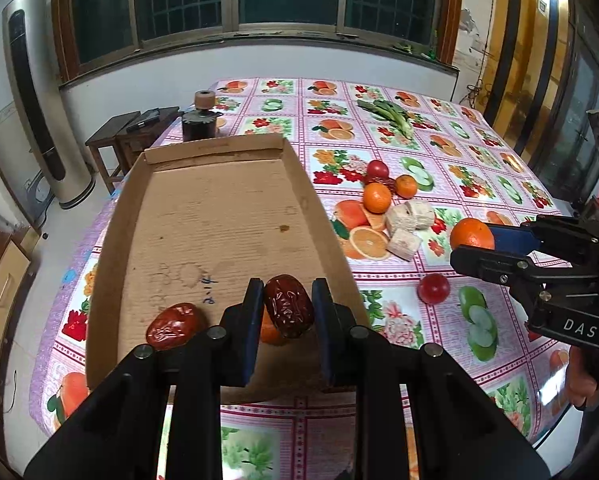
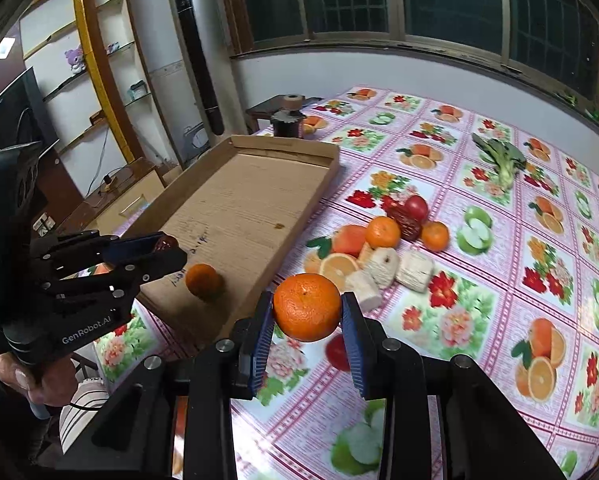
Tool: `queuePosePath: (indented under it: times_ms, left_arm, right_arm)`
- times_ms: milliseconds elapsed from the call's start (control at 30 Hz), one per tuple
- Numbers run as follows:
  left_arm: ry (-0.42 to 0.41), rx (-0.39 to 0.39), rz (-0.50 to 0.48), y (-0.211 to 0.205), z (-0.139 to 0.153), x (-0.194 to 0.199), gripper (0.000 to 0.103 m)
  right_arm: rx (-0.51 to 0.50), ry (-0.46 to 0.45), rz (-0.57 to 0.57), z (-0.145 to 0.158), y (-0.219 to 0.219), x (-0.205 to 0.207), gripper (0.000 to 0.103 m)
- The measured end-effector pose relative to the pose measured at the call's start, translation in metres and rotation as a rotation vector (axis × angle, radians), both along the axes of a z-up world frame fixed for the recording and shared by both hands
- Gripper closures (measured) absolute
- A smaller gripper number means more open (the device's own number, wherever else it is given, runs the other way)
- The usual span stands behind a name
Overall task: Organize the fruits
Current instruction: 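Carry the date and orange over the cardboard tray with both grippers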
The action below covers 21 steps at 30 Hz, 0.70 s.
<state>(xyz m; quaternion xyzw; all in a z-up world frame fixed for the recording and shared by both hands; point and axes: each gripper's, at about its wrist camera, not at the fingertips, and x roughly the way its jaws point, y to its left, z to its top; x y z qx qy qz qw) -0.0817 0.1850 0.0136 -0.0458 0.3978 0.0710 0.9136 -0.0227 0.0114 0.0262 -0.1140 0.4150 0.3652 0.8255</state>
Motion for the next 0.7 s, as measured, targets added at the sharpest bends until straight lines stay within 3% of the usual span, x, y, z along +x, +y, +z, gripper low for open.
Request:
queuePosePath:
  times_ms: [700]
  left_arm:
    - [0.007, -0.042, 0.137, 0.075, -0.007, 0.012, 0.081]
  right_arm:
    - [0.008, 0.058, 0.141, -0.02, 0.096, 0.016, 0.069]
